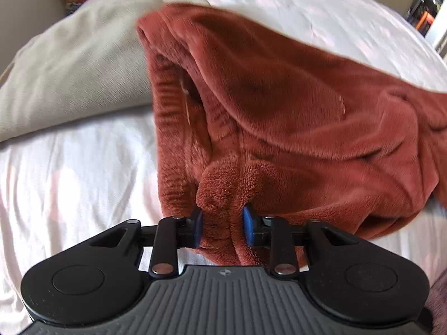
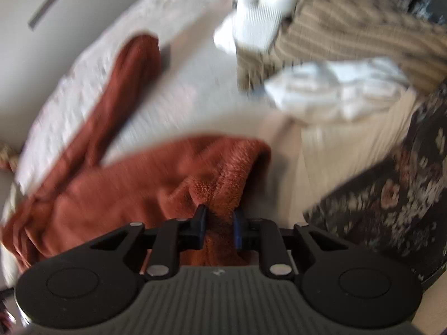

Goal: Fold clothes

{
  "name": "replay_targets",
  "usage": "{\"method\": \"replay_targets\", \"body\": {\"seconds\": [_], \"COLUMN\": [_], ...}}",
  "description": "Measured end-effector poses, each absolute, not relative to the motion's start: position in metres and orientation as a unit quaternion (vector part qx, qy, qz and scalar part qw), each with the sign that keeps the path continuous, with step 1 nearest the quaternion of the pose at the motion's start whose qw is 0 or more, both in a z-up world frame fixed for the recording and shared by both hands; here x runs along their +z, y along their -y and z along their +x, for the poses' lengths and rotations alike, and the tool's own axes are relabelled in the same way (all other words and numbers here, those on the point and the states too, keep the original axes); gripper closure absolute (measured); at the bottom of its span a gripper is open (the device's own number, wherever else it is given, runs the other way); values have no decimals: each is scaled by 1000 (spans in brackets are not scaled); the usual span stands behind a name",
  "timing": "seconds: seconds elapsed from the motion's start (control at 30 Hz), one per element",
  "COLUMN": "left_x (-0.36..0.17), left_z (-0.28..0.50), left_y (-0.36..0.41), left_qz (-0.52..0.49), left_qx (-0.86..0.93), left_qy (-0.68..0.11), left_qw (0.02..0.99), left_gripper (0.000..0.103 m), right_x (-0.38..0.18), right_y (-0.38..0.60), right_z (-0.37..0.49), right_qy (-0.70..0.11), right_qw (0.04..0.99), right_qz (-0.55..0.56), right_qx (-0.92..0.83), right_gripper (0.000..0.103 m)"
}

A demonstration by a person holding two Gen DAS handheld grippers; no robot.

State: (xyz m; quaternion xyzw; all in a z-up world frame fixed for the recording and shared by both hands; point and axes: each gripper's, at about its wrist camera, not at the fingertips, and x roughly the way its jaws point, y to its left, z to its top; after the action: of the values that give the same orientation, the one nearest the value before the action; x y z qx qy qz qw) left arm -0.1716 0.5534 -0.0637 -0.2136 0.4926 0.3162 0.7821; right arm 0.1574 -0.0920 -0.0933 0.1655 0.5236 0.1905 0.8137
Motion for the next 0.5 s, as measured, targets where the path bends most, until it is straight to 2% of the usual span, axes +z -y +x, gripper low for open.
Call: {"method": "replay_targets", "body": {"seconds": [0.27,0.43,0.5], "left_x": [20,47,37], "left_z": [-201,-236,-234], "left_y": [-555,-555,-556], "left_qz": [-227,-235,-228], "left_qx": [362,376,379], "left_qy": [-420,-406,-423], "left_qw": [801,799,791], "left_gripper": [81,81,81], "right_x": [37,67,59], "right_y": [102,106,100], "right_z": [183,202,213], "right_qy": [-383,-364,-377], "right_qw": [886,899,896], "right_qz": [177,196,185], "right_qx": [192,147,143], "right_gripper": [87,93,93]}}
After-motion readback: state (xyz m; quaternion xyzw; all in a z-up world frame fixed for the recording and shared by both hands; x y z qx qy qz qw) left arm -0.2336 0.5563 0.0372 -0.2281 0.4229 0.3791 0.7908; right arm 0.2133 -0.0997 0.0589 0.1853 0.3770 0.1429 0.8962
